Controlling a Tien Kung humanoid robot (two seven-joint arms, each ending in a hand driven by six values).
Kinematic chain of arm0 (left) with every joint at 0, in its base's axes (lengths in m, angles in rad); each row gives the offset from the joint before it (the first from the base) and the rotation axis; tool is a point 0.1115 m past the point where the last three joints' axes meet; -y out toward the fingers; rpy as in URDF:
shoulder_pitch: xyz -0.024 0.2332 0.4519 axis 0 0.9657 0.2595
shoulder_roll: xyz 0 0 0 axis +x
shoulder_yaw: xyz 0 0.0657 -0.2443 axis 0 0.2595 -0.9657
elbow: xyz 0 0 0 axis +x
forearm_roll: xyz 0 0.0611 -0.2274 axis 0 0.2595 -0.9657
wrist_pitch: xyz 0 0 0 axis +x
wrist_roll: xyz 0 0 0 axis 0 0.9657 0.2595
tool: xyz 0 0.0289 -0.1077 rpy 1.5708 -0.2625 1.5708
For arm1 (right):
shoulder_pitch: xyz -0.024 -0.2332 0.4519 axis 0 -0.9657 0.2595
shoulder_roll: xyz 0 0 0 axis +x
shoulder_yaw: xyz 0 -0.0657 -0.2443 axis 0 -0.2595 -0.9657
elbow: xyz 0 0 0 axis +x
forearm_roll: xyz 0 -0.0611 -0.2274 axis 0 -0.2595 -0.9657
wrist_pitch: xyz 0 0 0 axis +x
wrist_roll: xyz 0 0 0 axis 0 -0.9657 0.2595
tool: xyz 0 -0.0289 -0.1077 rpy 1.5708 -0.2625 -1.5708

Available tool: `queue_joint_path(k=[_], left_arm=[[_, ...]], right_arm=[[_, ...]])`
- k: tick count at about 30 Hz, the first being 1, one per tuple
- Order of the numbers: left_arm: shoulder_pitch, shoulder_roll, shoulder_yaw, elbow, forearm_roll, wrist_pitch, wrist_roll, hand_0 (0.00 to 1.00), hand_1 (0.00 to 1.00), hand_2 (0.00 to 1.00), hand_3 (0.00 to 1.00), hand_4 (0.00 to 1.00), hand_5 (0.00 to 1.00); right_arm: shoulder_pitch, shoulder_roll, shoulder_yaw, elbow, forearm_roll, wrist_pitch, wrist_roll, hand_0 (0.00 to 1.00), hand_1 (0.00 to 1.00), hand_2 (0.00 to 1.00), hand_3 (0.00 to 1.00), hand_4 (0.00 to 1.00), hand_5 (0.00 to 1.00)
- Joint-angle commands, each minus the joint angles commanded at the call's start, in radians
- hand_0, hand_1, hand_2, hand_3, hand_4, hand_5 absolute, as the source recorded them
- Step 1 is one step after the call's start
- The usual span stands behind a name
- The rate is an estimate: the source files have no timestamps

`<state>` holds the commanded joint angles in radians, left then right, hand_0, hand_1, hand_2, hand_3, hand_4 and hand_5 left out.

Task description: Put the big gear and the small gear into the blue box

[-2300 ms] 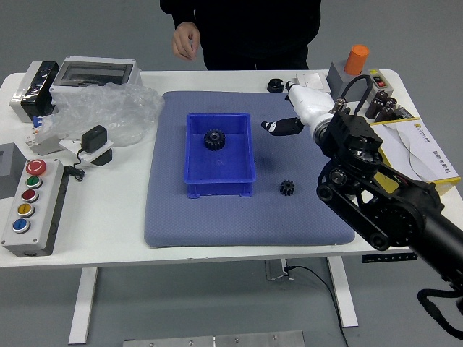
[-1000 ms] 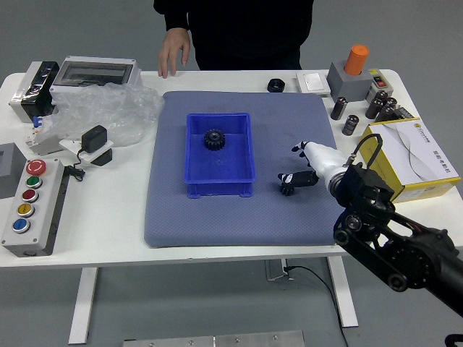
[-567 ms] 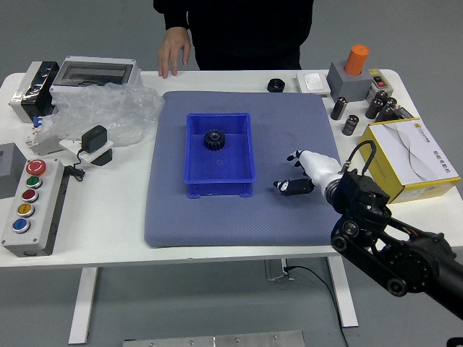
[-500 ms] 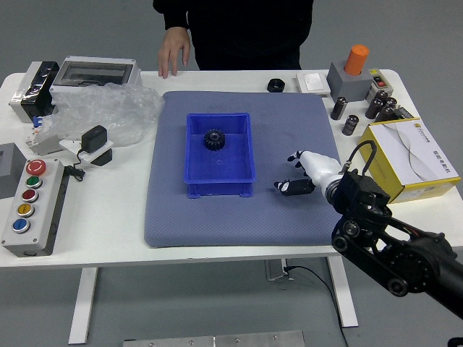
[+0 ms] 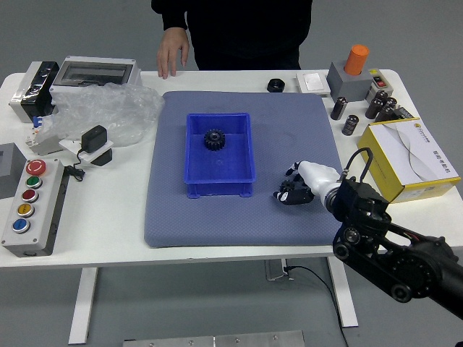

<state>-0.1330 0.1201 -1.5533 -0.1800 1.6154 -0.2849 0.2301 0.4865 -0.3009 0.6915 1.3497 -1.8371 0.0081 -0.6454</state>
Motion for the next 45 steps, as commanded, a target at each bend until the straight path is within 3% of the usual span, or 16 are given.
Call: queue_joint_path(k=[3,4,9,10,15,16,21,22,27,28,33,34,39,40,45], left_arm=[[0.000,0.000,0.000,0.000,0.000,0.000,0.000,0.815,0.799,0.809,0.838,0.628,0.276],[0.000,0.000,0.000,0.000,0.000,0.000,0.000,0.815,0.799,0.809,0.838,0.629,0.276],[-0.002,0.000,-0.001,0.000,0.002,-0.001,0.000,0.815,0.799,0.809,0.838,0.629,0.276],[-0.002,-0.001,-0.001,0.000,0.002,-0.001,0.000,0.815,0.799,0.809,0.838,0.629,0.277],[-0.003,-0.001,-0.001,0.000,0.003,-0.001,0.001,0.815,0.799,0.809,0.838,0.629,0.277],[-0.004,-0.001,-0.001,0.000,0.003,-0.001,0.001,0.815,0.799,0.809,0.838,0.630,0.280],[-0.003,-0.002,0.000,0.000,0.002,-0.001,0.001,0.815,0.799,0.809,0.838,0.630,0.280],[-0.003,-0.003,0.001,0.000,0.002,-0.001,0.001,0.815,0.798,0.809,0.838,0.629,0.280],[-0.001,-0.004,0.003,0.000,0.000,0.000,0.001,0.815,0.798,0.809,0.838,0.629,0.280],[-0.001,-0.004,0.003,0.000,0.000,0.000,0.001,0.815,0.796,0.809,0.838,0.629,0.280],[-0.002,-0.005,0.003,0.000,0.000,-0.001,0.001,0.815,0.796,0.809,0.838,0.629,0.280],[-0.002,-0.005,0.003,0.000,0.000,-0.001,0.001,0.815,0.798,0.808,0.838,0.630,0.281],[-0.003,-0.006,0.002,0.000,0.001,-0.001,0.001,0.815,0.798,0.808,0.838,0.630,0.281],[-0.003,-0.006,0.001,0.000,0.002,-0.001,0.001,0.815,0.797,0.808,0.837,0.630,0.281],[-0.003,-0.006,0.000,0.000,0.003,-0.001,0.001,0.815,0.797,0.808,0.837,0.630,0.281]], right_arm=[[0.000,0.000,-0.011,0.002,0.004,-0.008,0.000,0.684,0.594,0.676,0.717,0.773,0.514],[0.000,0.001,-0.014,0.002,0.005,-0.010,0.000,0.640,0.544,0.622,0.682,0.714,0.509],[0.000,0.003,-0.028,0.000,0.004,-0.025,0.000,0.640,0.544,0.622,0.682,0.714,0.509],[-0.001,0.004,-0.031,0.000,0.002,-0.028,0.001,0.612,0.511,0.585,0.655,0.648,0.495],[-0.004,0.009,-0.040,-0.004,-0.011,-0.042,0.005,0.612,0.511,0.585,0.655,0.648,0.495],[-0.005,0.010,-0.040,-0.004,-0.013,-0.045,0.007,0.626,0.494,0.551,0.644,0.539,0.433],[-0.007,0.007,-0.048,-0.006,-0.023,-0.061,0.014,0.626,0.494,0.551,0.644,0.539,0.433],[-0.006,0.006,-0.050,-0.006,-0.025,-0.062,0.015,0.651,0.486,0.539,0.625,0.534,0.355],[-0.005,0.003,-0.059,-0.010,-0.058,-0.050,0.014,0.651,0.486,0.539,0.625,0.534,0.355],[-0.005,0.003,-0.060,-0.010,-0.063,-0.048,0.014,0.672,0.483,0.529,0.603,0.567,0.214],[-0.006,0.005,-0.063,-0.013,-0.096,-0.042,0.012,0.672,0.483,0.529,0.603,0.567,0.214],[-0.007,0.006,-0.064,-0.014,-0.103,-0.042,0.011,0.673,0.478,0.511,0.590,0.583,0.147],[-0.008,0.007,-0.067,-0.013,-0.132,-0.059,0.011,0.673,0.478,0.511,0.590,0.583,0.147],[-0.008,0.008,-0.066,-0.013,-0.138,-0.062,0.010,0.656,0.448,0.473,0.540,0.638,0.066],[-0.007,0.009,-0.059,-0.009,-0.160,-0.079,0.008,0.656,0.448,0.473,0.540,0.638,0.066]])
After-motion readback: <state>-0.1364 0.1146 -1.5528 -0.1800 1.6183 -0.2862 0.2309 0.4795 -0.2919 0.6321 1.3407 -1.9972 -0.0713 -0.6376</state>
